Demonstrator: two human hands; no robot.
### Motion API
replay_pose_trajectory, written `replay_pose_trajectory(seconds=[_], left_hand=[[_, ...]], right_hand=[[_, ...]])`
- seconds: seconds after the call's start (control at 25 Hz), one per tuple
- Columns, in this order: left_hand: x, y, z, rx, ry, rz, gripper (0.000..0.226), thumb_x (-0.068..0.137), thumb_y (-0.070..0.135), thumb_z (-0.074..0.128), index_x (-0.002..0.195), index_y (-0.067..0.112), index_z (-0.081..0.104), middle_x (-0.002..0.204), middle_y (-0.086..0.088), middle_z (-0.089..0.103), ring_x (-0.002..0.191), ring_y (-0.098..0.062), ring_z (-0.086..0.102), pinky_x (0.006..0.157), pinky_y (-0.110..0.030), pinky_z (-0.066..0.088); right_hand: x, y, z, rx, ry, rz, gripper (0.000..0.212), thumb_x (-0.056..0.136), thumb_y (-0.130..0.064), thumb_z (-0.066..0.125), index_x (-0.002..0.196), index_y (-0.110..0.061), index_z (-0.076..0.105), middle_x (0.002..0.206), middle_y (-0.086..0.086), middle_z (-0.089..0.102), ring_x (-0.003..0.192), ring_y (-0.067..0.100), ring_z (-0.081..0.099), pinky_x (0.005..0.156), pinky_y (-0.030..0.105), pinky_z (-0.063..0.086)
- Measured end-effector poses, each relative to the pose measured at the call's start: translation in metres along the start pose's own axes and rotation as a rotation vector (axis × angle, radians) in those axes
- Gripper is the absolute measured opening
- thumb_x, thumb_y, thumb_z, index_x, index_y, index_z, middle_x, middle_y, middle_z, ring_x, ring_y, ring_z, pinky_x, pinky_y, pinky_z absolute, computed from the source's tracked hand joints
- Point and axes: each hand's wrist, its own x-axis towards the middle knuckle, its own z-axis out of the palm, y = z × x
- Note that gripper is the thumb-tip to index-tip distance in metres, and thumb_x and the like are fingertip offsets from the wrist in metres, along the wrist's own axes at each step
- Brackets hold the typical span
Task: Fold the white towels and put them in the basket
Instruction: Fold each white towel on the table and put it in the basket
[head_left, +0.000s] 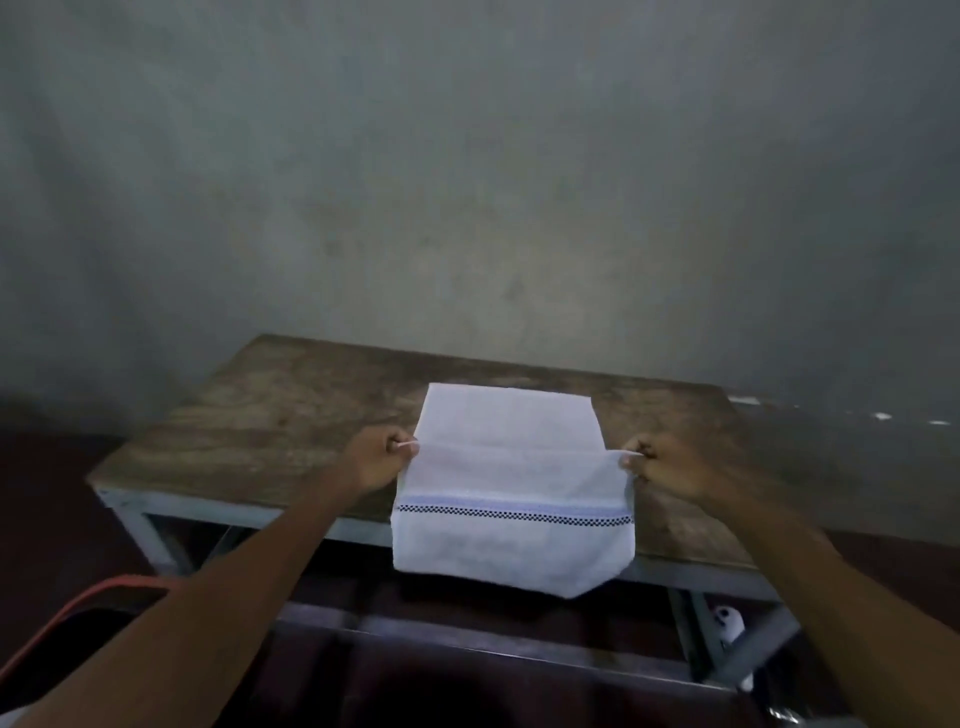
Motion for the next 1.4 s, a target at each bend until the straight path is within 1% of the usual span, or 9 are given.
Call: replay_pose_trajectory(seconds=[0.12, 0.28, 0.44, 0.64, 0.84, 1.04, 1.12, 1.24, 1.4], left_hand=[[0.031, -0.018, 0.018, 0.011, 0.047, -0.011, 0.013, 0.087, 0.017, 0.063, 0.085, 0.006, 0.07, 0.089, -0.008, 0.07, 0.084, -0.021, 0.063, 0.075, -0.026, 0.044], [0.101, -0.023, 0.034, 0.044, 0.059, 0.008, 0.013, 0.09, 0.019, 0.06, 0.087, 0.01, 0.068, 0.088, -0.005, 0.067, 0.083, -0.018, 0.06, 0.074, -0.025, 0.04], [0.178, -0.026, 0.041, 0.045, 0.068, 0.082, 0.008, 0.089, 0.015, 0.06, 0.084, 0.015, 0.065, 0.083, -0.001, 0.064, 0.083, -0.019, 0.06, 0.075, -0.026, 0.042], [0.231, -0.049, 0.068, 0.079, 0.1, 0.104, 0.006, 0.088, 0.015, 0.062, 0.085, 0.016, 0.067, 0.077, 0.0, 0.064, 0.066, -0.015, 0.059, 0.061, -0.018, 0.047], [0.247, -0.06, 0.061, 0.321, 0.06, 0.341, 0.017, 0.087, 0.013, 0.064, 0.102, 0.007, 0.069, 0.098, -0.008, 0.061, 0.091, -0.022, 0.056, 0.082, -0.026, 0.038], [0.248, -0.047, 0.044, 0.596, -0.118, 0.437, 0.006, 0.09, 0.022, 0.057, 0.087, 0.016, 0.058, 0.086, 0.0, 0.055, 0.082, -0.022, 0.053, 0.074, -0.035, 0.045], [0.242, -0.042, 0.043, 0.565, -0.073, 0.455, 0.01, 0.091, 0.02, 0.054, 0.082, 0.018, 0.051, 0.08, 0.0, 0.055, 0.074, -0.021, 0.052, 0.066, -0.032, 0.042], [0.229, -0.043, 0.037, 0.377, -0.083, 0.417, 0.018, 0.086, 0.006, 0.061, 0.076, 0.017, 0.05, 0.068, 0.0, 0.057, 0.064, -0.012, 0.053, 0.06, -0.026, 0.036], [0.201, -0.045, 0.031, 0.34, -0.107, 0.404, 0.038, 0.076, -0.002, 0.068, 0.063, 0.028, 0.048, 0.063, 0.01, 0.056, 0.06, -0.002, 0.053, 0.057, -0.017, 0.036]], right_hand=[[0.032, 0.022, 0.017, -0.03, 0.103, 0.001, 0.025, 0.088, -0.007, 0.06, 0.067, -0.02, 0.061, 0.076, 0.004, 0.064, 0.074, 0.017, 0.056, 0.071, 0.03, 0.042], [0.101, 0.032, 0.025, -0.078, 0.122, 0.021, 0.016, 0.093, -0.018, 0.053, 0.086, -0.012, 0.067, 0.083, 0.002, 0.063, 0.075, 0.013, 0.055, 0.064, 0.025, 0.04], [0.18, 0.035, 0.022, -0.068, 0.179, -0.027, 0.015, 0.091, -0.013, 0.055, 0.079, -0.013, 0.064, 0.077, 0.005, 0.062, 0.074, 0.019, 0.054, 0.062, 0.026, 0.038], [0.249, 0.049, 0.029, -0.231, 0.096, -0.045, 0.012, 0.09, -0.013, 0.056, 0.091, -0.008, 0.066, 0.091, 0.012, 0.066, 0.087, 0.024, 0.059, 0.071, 0.026, 0.038], [0.267, 0.05, 0.03, -0.385, -0.168, -0.05, 0.04, 0.093, -0.021, 0.056, 0.129, -0.004, 0.054, 0.128, 0.012, 0.056, 0.118, 0.027, 0.053, 0.088, 0.026, 0.036], [0.262, 0.043, 0.025, -0.499, -0.117, -0.097, 0.008, 0.089, -0.012, 0.061, 0.087, -0.008, 0.067, 0.087, 0.006, 0.061, 0.082, 0.018, 0.051, 0.071, 0.024, 0.033], [0.256, 0.044, 0.023, -0.401, -0.09, -0.096, 0.018, 0.086, -0.008, 0.063, 0.071, -0.016, 0.057, 0.073, 0.0, 0.058, 0.072, 0.019, 0.055, 0.064, 0.026, 0.037], [0.239, 0.042, 0.009, -0.23, -0.069, -0.077, 0.024, 0.083, -0.003, 0.065, 0.068, -0.016, 0.054, 0.063, 0.003, 0.06, 0.056, 0.02, 0.059, 0.059, 0.029, 0.044], [0.214, 0.022, -0.01, -0.287, -0.134, -0.12, 0.008, 0.082, -0.005, 0.068, 0.083, -0.011, 0.063, 0.072, 0.004, 0.063, 0.055, 0.008, 0.058, 0.06, 0.022, 0.044]])
